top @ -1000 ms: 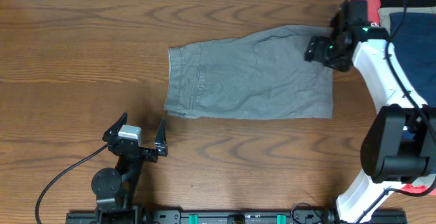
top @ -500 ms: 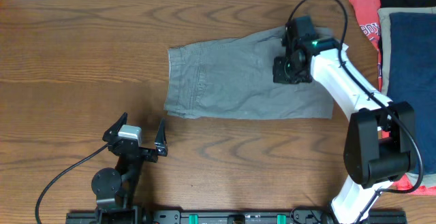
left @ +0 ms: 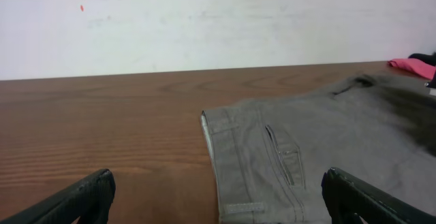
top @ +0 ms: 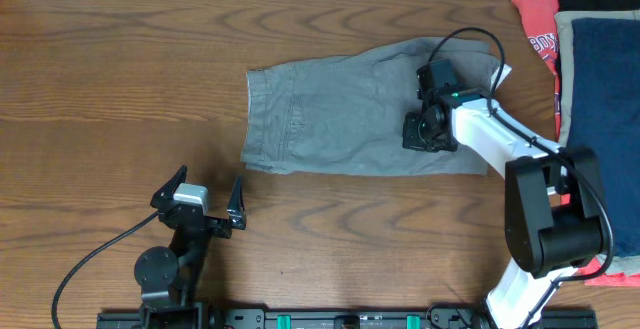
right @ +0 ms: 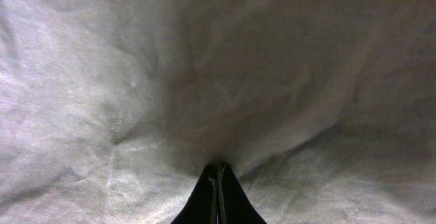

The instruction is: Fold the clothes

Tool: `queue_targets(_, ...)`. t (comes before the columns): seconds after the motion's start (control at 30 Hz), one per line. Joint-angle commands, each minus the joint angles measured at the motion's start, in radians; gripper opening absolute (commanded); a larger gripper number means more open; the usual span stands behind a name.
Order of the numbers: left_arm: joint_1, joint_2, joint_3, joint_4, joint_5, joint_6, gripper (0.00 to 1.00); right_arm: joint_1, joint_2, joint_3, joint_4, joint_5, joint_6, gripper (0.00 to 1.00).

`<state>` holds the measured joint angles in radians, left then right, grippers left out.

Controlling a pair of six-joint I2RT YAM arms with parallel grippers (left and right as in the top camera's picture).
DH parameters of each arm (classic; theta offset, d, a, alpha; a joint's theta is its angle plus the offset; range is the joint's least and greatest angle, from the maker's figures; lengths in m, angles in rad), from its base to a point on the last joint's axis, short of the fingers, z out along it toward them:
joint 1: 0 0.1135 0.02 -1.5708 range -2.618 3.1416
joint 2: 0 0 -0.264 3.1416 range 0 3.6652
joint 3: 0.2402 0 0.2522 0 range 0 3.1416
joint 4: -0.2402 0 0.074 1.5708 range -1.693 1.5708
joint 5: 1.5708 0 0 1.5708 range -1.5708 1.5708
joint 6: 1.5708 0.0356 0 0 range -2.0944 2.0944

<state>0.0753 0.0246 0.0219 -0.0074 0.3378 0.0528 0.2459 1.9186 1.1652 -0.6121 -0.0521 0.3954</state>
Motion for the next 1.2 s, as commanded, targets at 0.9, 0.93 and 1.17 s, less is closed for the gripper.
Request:
queue_targets(0.9,0.004,-0.001,-0.017,-0.037,0.021,0.006,0.98,-0.083,-0.033,-0.02,-0.264,0.283,0.15,0.01)
queue_targets(0.93,0.004,-0.001,-0.017,-0.037,0.021,0.006,0.98,-0.083,-0.047,-0.006,-0.268,0.284,0.15,0.02)
queue_targets(1.17,0.004,-0.001,-0.017,-0.037,0.021,0.006,0.98,-0.083,-0.186,0.099,-0.28,0.28,0.142,0.82)
